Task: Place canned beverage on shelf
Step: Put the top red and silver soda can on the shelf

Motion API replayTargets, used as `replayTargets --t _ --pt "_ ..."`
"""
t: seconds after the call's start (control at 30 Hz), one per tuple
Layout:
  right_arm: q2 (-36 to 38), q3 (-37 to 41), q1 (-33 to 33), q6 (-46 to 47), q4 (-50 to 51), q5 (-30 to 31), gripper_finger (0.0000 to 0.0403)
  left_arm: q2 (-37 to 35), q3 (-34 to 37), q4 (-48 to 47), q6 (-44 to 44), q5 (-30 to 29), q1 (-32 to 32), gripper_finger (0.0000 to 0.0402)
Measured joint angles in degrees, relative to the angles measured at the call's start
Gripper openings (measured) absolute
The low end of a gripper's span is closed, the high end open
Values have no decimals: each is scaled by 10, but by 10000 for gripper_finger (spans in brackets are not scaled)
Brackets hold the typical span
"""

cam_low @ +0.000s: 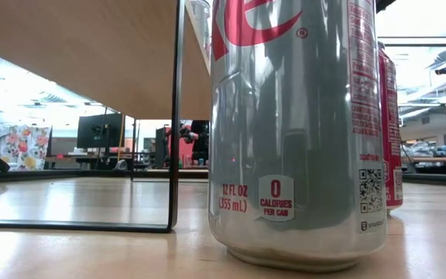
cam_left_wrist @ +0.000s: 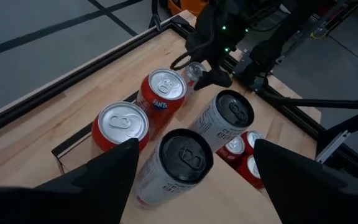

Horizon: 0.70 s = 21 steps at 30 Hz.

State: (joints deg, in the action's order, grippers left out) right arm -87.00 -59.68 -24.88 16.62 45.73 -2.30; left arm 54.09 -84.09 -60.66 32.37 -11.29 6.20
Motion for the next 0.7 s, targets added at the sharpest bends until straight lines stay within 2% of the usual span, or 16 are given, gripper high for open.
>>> replayTargets --t 0.07,0.27,0.33,0.53,0.7 --pt "0 0 0 -45 -5 -10 319 3 0 1 7 0 0 329" --pt "0 0 15 -222 4 -89 325 17 0 2 13 0 0 329" --pt "0 -1 28 -277 17 -96 326 21 0 6 6 0 0 329" --pt "1 -3 71 -400 34 -59 331 29 0 12 -19 13 0 329" --pt "1 -3 102 -424 17 -13 359 29 0 12 -24 22 0 329"
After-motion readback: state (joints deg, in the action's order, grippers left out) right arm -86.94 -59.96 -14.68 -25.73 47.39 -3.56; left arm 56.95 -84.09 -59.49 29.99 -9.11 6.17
